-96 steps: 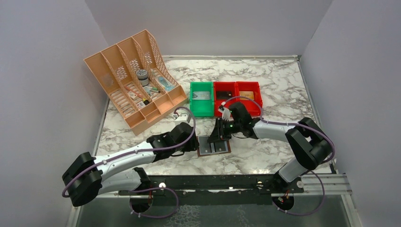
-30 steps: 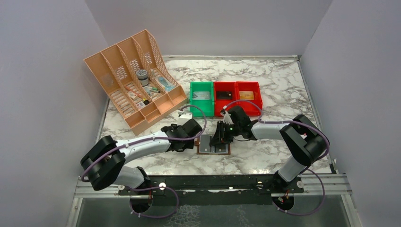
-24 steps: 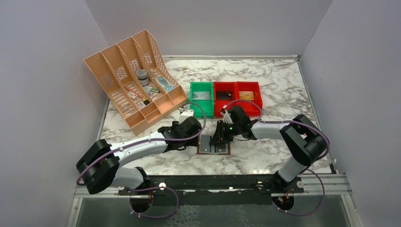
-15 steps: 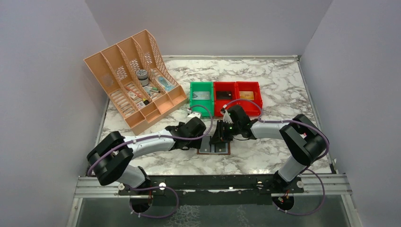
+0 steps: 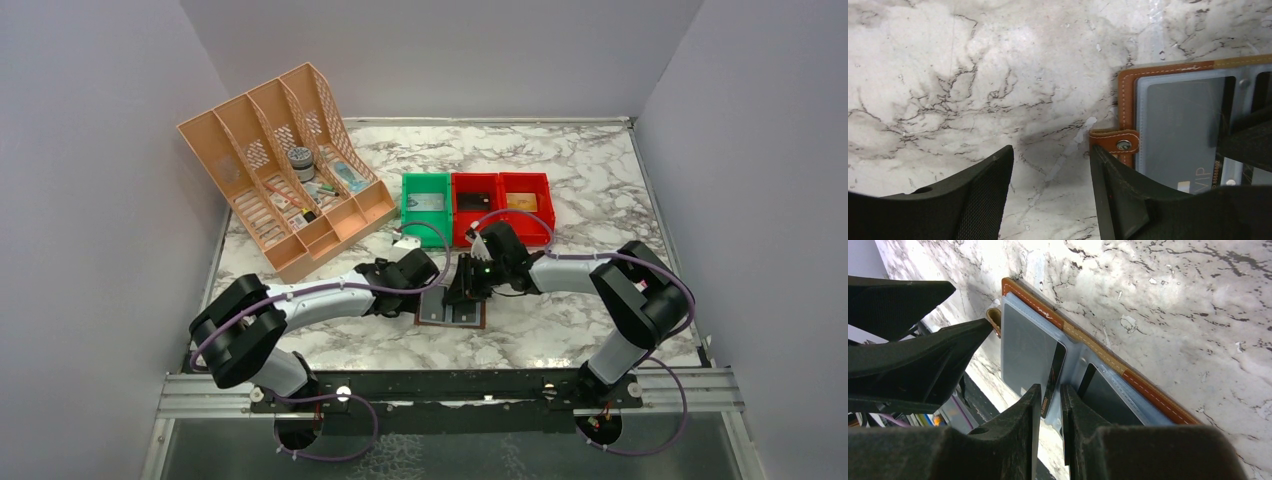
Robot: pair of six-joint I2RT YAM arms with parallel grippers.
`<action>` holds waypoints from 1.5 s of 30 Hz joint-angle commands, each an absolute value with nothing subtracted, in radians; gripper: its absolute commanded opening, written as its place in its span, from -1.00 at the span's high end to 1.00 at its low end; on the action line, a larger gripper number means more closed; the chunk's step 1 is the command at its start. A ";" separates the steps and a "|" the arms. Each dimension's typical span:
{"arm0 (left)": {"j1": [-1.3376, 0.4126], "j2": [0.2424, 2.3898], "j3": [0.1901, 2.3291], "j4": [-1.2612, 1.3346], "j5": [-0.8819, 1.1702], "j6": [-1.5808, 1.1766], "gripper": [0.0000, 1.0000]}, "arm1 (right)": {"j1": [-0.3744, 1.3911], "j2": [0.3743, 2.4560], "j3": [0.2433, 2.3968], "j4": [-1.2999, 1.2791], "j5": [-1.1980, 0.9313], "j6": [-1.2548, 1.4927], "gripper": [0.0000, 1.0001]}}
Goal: Take the credit cards out of the card holder
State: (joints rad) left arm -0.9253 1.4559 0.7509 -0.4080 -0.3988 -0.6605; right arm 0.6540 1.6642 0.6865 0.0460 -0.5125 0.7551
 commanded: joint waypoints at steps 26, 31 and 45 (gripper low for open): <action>-0.926 1.341 0.692 -0.126 -0.037 -0.762 0.12 | 0.661 1.706 0.692 0.101 -0.498 0.812 0.57; -0.925 1.370 0.661 -0.104 0.013 -0.764 0.22 | 0.661 1.712 0.681 0.096 -0.470 0.833 0.58; -0.952 1.410 0.651 -0.203 -0.081 -0.732 0.20 | 0.661 1.729 0.663 0.109 -0.478 0.838 0.56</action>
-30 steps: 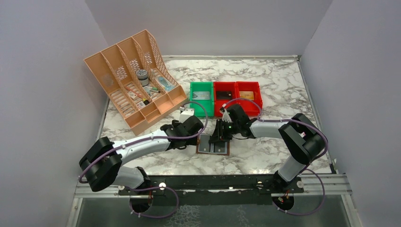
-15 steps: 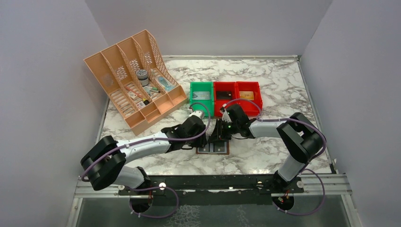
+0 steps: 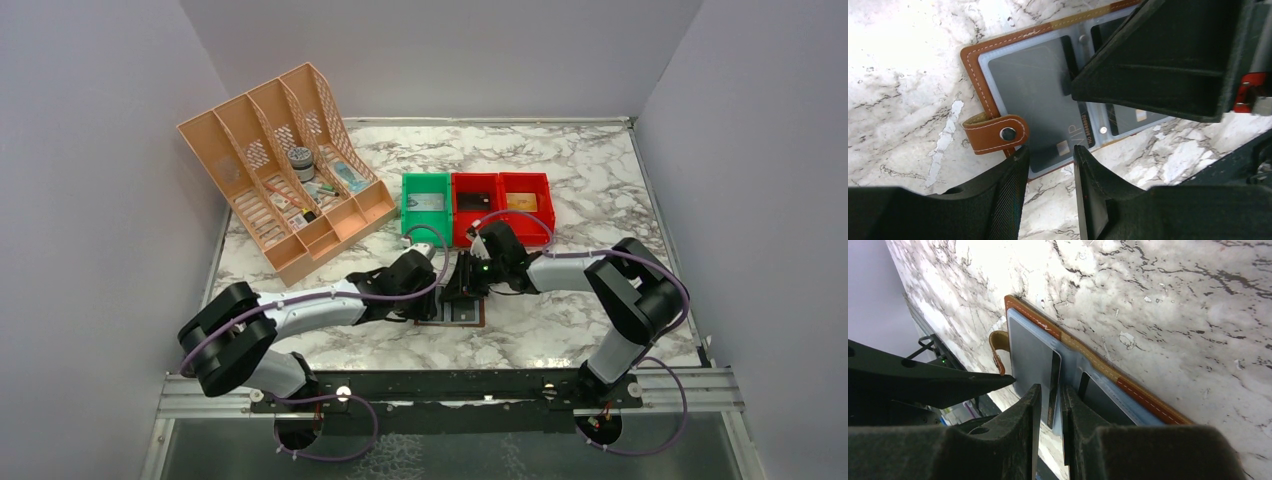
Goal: Take the credit cards out of the card holder
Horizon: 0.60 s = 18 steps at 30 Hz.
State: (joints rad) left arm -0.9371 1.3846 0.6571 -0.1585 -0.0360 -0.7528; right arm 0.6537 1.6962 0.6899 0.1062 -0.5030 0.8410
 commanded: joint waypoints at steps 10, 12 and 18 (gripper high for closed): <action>-0.967 1.480 0.675 -0.240 -0.097 -0.723 0.43 | 0.660 1.745 0.656 0.156 -0.525 0.854 0.63; -0.968 1.476 0.671 -0.239 -0.109 -0.738 0.44 | 0.661 1.726 0.642 0.175 -0.526 0.866 0.64; -0.969 1.487 0.672 -0.249 -0.131 -0.759 0.47 | 0.660 1.708 0.659 0.141 -0.555 0.852 0.57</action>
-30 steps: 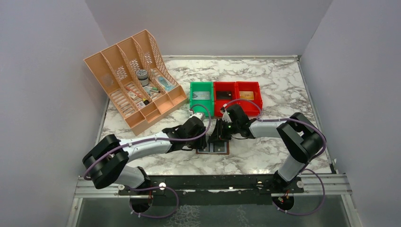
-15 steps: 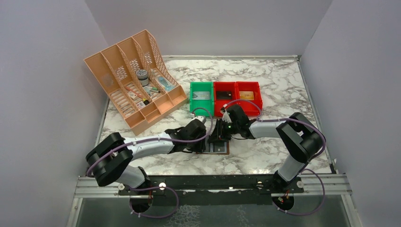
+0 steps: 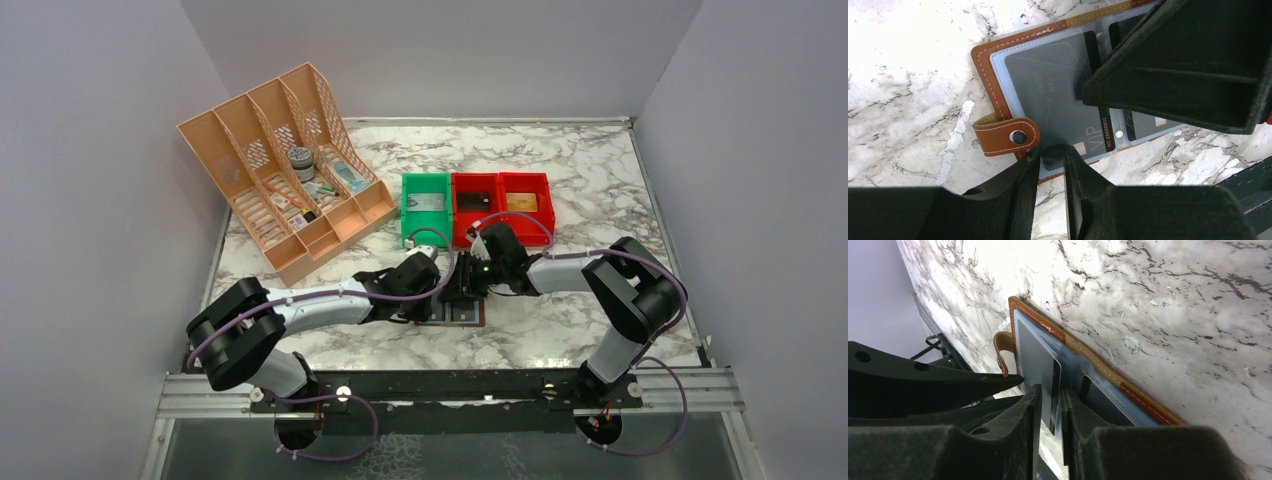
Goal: Take the credit cards out of the card holder
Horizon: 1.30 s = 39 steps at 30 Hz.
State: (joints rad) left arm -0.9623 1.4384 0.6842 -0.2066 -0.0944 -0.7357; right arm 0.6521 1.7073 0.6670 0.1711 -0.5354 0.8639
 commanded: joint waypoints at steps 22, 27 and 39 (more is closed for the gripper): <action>-0.970 1.518 0.681 -0.311 -0.175 -0.787 0.59 | 0.644 1.619 0.578 0.200 -0.577 0.876 0.98; -0.970 1.517 0.678 -0.329 -0.194 -0.788 0.60 | 0.617 1.566 0.568 0.141 -0.569 0.838 0.98; -0.971 1.509 0.688 -0.329 -0.195 -0.765 0.63 | 0.588 1.562 0.534 0.205 -0.626 0.876 0.94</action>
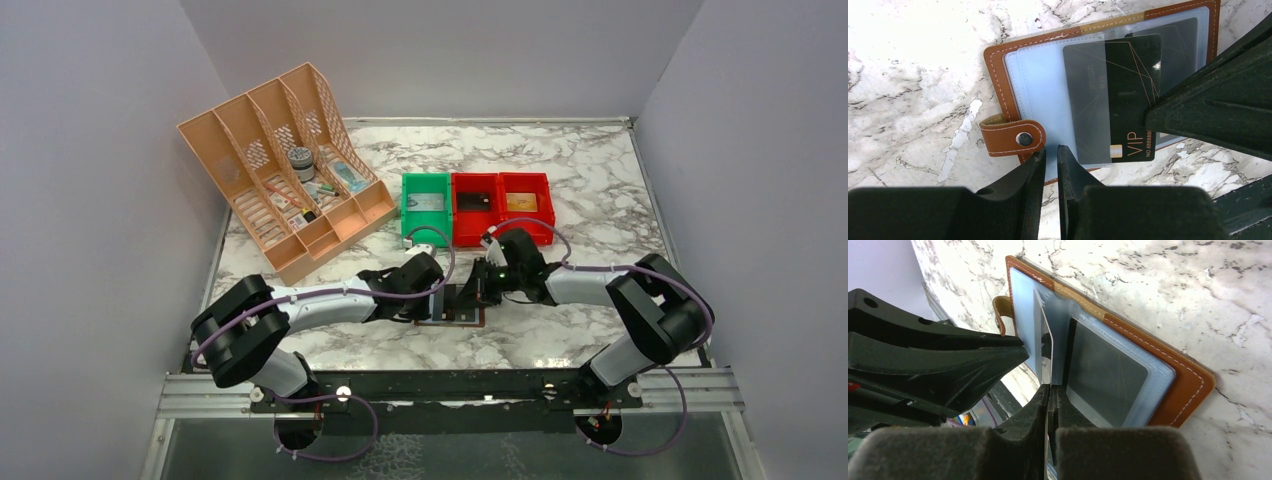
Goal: Take the credit cards out of the card holder
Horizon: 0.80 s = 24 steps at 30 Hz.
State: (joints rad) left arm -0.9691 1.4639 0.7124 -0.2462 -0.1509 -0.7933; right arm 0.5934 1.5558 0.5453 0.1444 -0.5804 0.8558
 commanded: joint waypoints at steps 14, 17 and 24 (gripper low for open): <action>-0.982 1.539 0.710 -0.329 -0.184 -0.742 0.72 | 0.588 1.637 0.495 0.415 -0.620 1.002 0.70; -0.983 1.539 0.708 -0.329 -0.187 -0.745 0.73 | 0.587 1.655 0.492 0.440 -0.623 1.018 0.70; -0.983 1.504 0.689 -0.334 -0.202 -0.763 0.77 | 0.586 1.565 0.492 0.319 -0.505 0.967 0.98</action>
